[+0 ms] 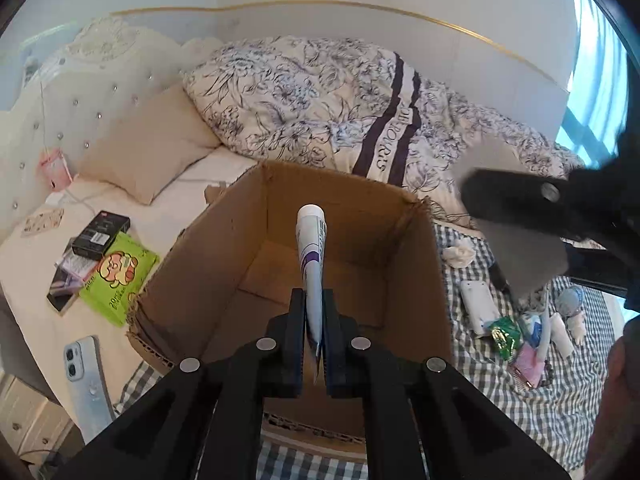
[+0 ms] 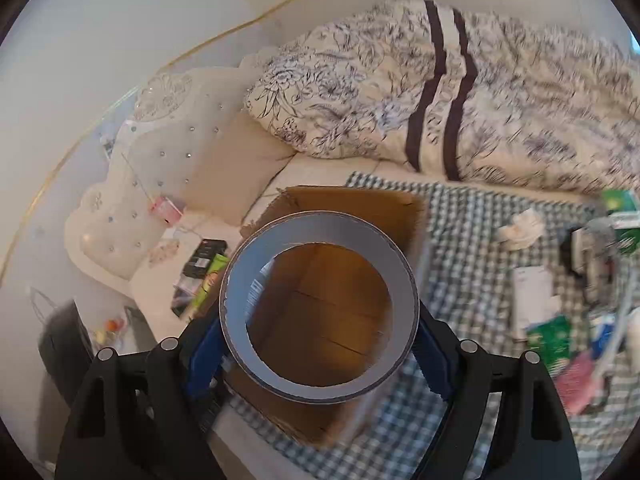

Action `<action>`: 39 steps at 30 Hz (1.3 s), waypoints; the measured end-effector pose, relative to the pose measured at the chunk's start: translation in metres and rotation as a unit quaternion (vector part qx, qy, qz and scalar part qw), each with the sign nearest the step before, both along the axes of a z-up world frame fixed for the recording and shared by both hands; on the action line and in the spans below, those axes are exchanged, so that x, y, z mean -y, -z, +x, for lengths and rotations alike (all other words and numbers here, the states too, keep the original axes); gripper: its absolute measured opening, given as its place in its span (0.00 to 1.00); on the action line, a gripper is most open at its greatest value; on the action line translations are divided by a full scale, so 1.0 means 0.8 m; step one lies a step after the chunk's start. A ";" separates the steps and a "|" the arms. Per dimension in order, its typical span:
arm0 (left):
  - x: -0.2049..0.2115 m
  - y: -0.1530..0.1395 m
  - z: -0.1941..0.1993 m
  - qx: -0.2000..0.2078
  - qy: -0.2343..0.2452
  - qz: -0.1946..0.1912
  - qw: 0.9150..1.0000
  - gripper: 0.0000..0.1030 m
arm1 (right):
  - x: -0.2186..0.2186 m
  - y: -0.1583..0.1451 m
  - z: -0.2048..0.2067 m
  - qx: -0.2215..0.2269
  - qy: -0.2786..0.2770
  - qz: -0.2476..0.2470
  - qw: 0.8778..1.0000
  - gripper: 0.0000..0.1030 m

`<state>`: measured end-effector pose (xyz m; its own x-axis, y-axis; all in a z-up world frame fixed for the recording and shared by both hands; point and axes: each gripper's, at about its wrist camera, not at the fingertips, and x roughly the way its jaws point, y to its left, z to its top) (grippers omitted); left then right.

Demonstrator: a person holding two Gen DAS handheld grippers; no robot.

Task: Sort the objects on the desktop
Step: 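Carry the tube and tape roll over the cardboard box and open both tools, then grasp the green sachet with the left tool while the right tool grasps the white cylinder bottle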

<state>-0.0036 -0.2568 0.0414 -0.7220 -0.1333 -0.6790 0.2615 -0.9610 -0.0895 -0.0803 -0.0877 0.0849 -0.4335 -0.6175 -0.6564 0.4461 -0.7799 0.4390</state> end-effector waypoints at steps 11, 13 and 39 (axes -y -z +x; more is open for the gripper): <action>-0.010 0.004 0.003 -0.032 -0.037 -0.024 0.999 0.99 | 0.031 0.035 -0.031 0.014 0.005 0.023 1.000 0.93; -0.016 0.004 0.002 -0.031 -0.033 -0.027 0.999 0.99 | 0.013 0.037 -0.030 0.019 0.011 0.011 1.000 0.93; -0.321 0.033 -0.084 0.015 0.165 -0.028 0.986 1.00 | -0.433 0.011 0.048 -0.060 0.231 0.150 0.959 0.93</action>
<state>-0.0708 -0.0001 0.0148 -0.7126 0.0664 -0.6984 -0.0635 -0.9975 -0.0300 -0.0416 0.2585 0.0763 -0.6989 -0.1313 -0.7030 0.0550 -0.9900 0.1303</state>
